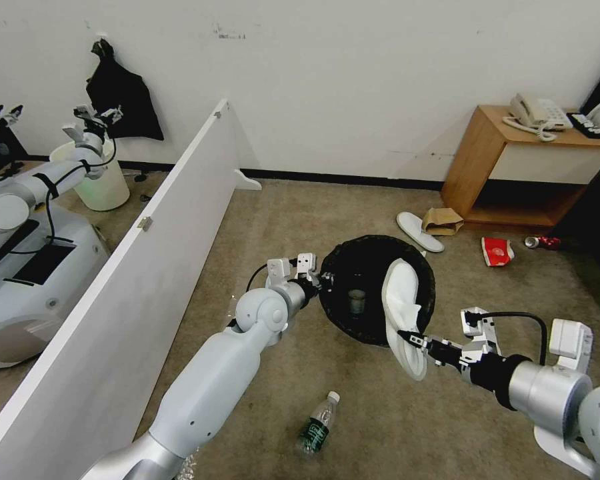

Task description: Pick up the trash bin, then pick up the garbage from the floor and place it into the trash bin.

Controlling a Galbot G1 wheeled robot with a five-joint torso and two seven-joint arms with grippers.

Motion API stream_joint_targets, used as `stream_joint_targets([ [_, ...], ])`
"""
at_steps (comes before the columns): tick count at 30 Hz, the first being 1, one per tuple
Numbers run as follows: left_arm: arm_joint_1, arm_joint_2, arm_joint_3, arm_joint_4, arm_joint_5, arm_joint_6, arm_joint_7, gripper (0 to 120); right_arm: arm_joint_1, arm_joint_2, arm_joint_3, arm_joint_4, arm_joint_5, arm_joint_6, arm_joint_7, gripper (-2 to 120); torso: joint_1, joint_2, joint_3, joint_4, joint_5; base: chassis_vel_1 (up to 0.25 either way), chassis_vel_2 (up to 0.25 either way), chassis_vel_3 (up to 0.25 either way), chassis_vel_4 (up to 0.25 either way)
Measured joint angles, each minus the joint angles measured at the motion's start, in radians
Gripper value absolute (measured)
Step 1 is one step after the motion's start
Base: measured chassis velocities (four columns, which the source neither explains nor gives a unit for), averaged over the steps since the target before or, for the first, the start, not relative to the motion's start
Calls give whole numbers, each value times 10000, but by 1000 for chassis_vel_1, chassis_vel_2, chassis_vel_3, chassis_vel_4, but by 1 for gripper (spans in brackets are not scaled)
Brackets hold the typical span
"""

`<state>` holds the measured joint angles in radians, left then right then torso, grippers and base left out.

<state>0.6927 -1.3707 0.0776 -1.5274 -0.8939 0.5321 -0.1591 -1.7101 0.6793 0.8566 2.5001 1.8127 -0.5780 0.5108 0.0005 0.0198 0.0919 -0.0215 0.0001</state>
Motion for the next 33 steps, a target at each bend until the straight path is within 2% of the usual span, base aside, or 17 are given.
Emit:
stream_joint_targets([
  [9, -5, -346, 12, 342, 281, -99, -65, 2, -151, -17, -1, 0, -177, -40, -179, 0, 0, -1, 0, -1, 0, 0, 0, 0, 0],
  [16, -17, -389, 39, 324, 288, -106, -21, 2, -105, 23, -100, -1, -213, -98, -236, 0, 0, 0, 0, -1, -1, 0, 0, 0, 0],
  [28, 224, -152, 157, -220, 379, -185, 399, 2, 170, 265, -486, -1, -301, 14, -82, 0, 0, 0, 0, -1, -1, 0, 0, 0, 0],
  [33, 365, 80, 197, -405, 821, -478, 930, 2, 353, 389, -719, -1, -231, 118, 201, 0, -1, 0, 0, 0, -1, 0, 0, 0, 0],
])
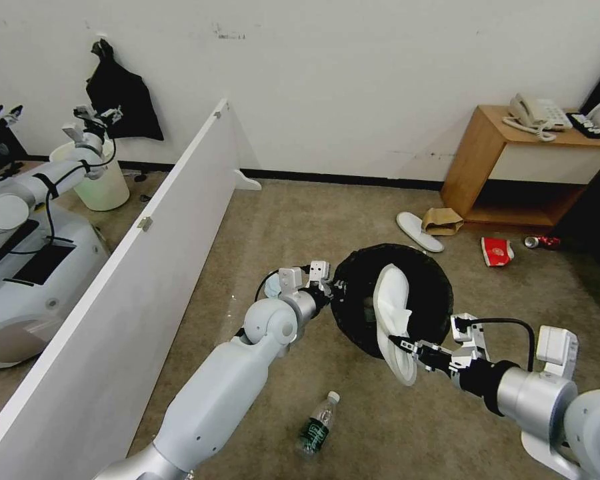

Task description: Pick up the trash bin, then pick up the garbage from the floor and place it into the trash bin.

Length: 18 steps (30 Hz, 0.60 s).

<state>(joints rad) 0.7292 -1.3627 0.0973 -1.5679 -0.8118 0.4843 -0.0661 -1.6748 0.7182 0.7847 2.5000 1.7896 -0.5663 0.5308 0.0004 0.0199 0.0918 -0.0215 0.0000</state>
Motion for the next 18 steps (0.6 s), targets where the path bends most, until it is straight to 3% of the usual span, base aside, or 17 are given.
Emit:
stream_joint_targets([
  [14, 105, -123, -15, 409, 587, -662, 392, 2, -103, -156, 87, 0, 691, 144, 288, 0, 0, 0, 0, -1, 0, 0, 0, 0, 0],
  [18, 210, -39, -18, 417, 755, -891, 563, 2, 110, -198, 217, 0, 1530, 332, 802, 0, 0, -1, 0, -1, 0, 0, 0, 0, 0],
])
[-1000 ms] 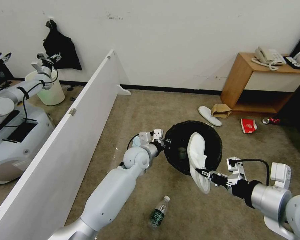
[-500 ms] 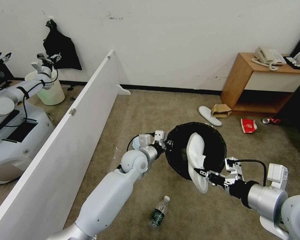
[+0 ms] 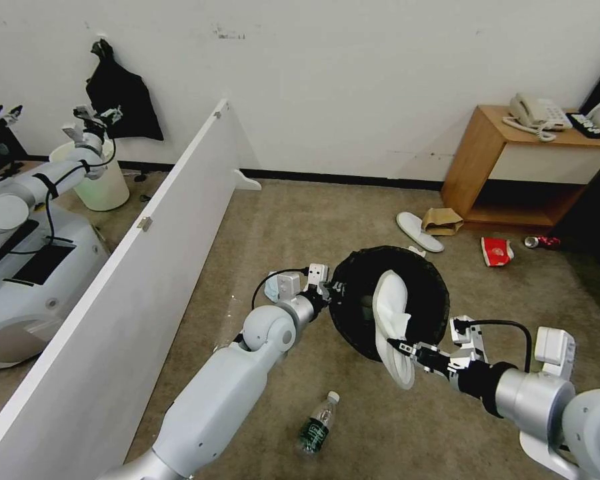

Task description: Pick up the trash bin, then pick up the garbage from the floor and place it into the trash bin.

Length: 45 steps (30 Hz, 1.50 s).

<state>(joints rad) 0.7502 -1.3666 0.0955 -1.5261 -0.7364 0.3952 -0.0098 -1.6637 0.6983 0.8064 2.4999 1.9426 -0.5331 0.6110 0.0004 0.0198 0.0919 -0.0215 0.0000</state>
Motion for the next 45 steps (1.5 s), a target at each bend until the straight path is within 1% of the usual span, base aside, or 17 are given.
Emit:
stream_joint_targets([
  [2, 105, 39, 11, -8, 157, -92, 130, 2, 394, -132, 19, 0, 669, 111, 296, 0, 0, 1, 0, 1, 0, 0, 0, 0, 0],
  [5, 186, 52, 18, -18, 232, -145, 168, 2, 645, -277, -8, 0, 944, 185, 370, 0, 0, 1, 0, 1, 0, 0, 0, 0, 0],
  [8, 367, 41, 17, -24, 383, -203, 245, 2, 1146, -627, -162, 0, 1375, 401, 561, 0, 0, 0, 0, 3, 0, 0, 0, 0, 0],
  [15, 421, -94, -51, 104, 514, -291, 317, 2, 1406, -1039, -366, 0, 1632, 576, 662, 0, 0, 0, 0, 0, -1, 0, 0, 0, 0],
  [20, 329, -321, -54, 272, 586, -309, 342, 2, 1694, -1209, -555, 1, 1989, 627, 652, 0, 0, 0, 1, 2, 0, 0, 0, 0, 0],
  [24, 244, -444, -7, 329, 590, -322, 347, 2, 1670, -1180, -566, 0, 2123, 622, 773, 0, 0, 1, 0, 1, 0, 0, 0, 0, 0],
  [25, 208, -506, 3, 357, 610, -352, 349, 2, 1627, -1115, -648, 0, 2127, 608, 837, 0, 0, 0, 1, -3, 0, 0, 0, 0, 0],
  [32, 231, -584, -97, 386, 687, -417, 348, 2, 1467, -776, -1031, 0, 1887, 528, 918, 0, 0, 1, 0, 2, 0, 0, 0, 0, 0],
  [38, 296, -585, -188, 311, 708, -439, 325, 2, 1161, -626, -1109, 0, 1607, 439, 974, 0, 0, 0, 0, 0, 0, 0, 0, 0, 0],
  [45, 495, -421, -210, 19, 704, -457, 326, 2, 1075, -445, -1330, -77, 1079, 456, 1010, 0, 0, 1, 0, 1, -1, 0, 0, 0, 0],
])
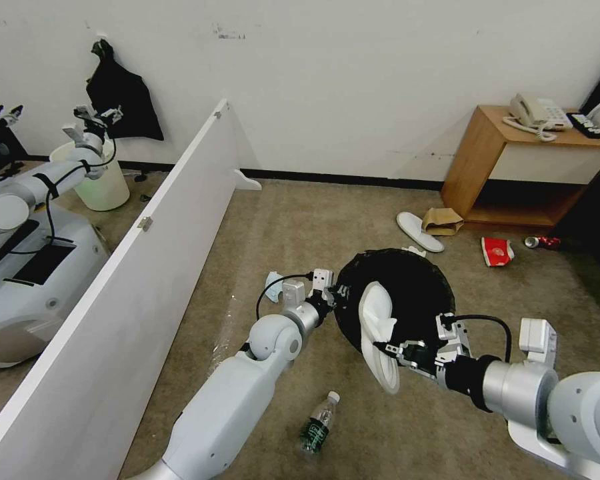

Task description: Pick up the trash bin, then pick up the garbage from the floor and place it into the trash bin.

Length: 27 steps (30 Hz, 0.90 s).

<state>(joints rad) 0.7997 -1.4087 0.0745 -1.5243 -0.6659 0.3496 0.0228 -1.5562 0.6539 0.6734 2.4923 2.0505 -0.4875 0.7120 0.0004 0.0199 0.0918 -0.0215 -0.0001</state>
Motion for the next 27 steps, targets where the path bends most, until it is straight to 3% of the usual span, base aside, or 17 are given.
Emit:
stream_joint_targets([
  [16, 493, 663, 35, -505, -49, -3, 200, 2, 626, 416, -462, -1210, -912, 603, 30, 0, 0, 0, 0, 1, 0, 0, 0, 0, 0],
  [27, 736, 634, 80, -553, 121, -49, 319, 2, 920, 403, -575, -1389, -975, 728, 25, 1, 0, 0, 0, 0, 0, 0, 0, 0, 0],
])
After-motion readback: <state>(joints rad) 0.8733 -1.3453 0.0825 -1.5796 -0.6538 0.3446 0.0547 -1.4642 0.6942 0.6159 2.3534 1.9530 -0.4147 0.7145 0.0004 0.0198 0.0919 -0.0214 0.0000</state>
